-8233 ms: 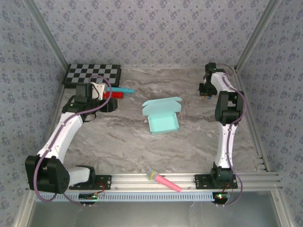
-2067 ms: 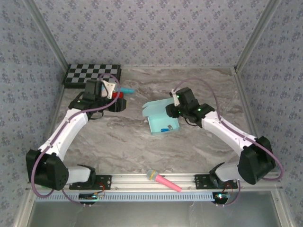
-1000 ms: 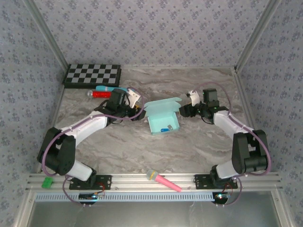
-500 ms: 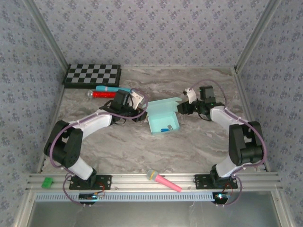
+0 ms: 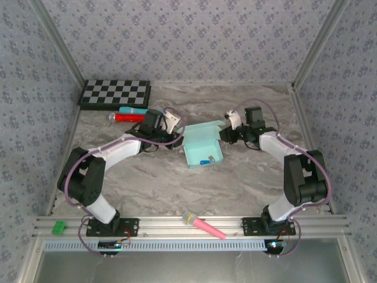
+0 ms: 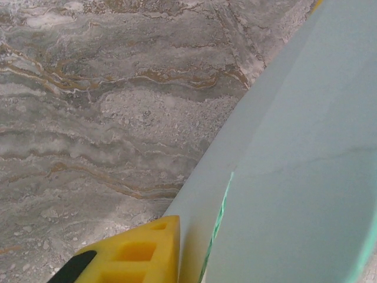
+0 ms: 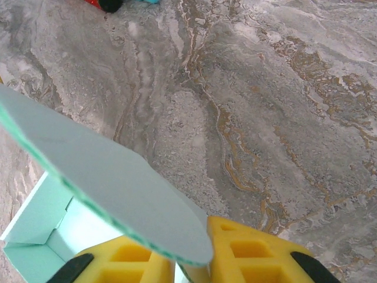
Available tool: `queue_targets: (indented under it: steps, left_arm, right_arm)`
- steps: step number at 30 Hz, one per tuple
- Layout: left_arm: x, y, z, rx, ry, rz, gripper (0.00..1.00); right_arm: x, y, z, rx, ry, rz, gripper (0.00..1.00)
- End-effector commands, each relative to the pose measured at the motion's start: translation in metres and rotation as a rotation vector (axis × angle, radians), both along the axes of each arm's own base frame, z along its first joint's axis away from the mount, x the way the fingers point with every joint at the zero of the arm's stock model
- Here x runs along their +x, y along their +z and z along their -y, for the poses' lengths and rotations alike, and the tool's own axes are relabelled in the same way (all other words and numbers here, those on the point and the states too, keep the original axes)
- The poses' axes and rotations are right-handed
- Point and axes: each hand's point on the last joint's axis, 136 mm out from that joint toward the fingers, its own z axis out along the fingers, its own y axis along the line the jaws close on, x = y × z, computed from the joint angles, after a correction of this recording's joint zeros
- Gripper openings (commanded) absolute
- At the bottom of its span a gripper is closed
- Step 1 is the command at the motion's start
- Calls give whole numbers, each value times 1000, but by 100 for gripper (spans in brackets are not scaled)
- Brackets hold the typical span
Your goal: Fold the paper box
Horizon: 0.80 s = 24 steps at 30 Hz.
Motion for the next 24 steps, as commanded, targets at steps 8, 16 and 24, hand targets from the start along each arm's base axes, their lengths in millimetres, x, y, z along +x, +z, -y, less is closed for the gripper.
queue_targets:
  steps: [8,16,24]
  left_arm:
    - [9,17,11,-27,-13,31,15]
    - [23,22,10,-18,24,76,12]
    - [48,24,10,-4,96,143,12]
  right_arm:
    - [5,12,0,-32,-67,62,11]
    - [14,22,-2,-61,-181,182,8]
    - [30,36,-12,-86,-307,333,6]
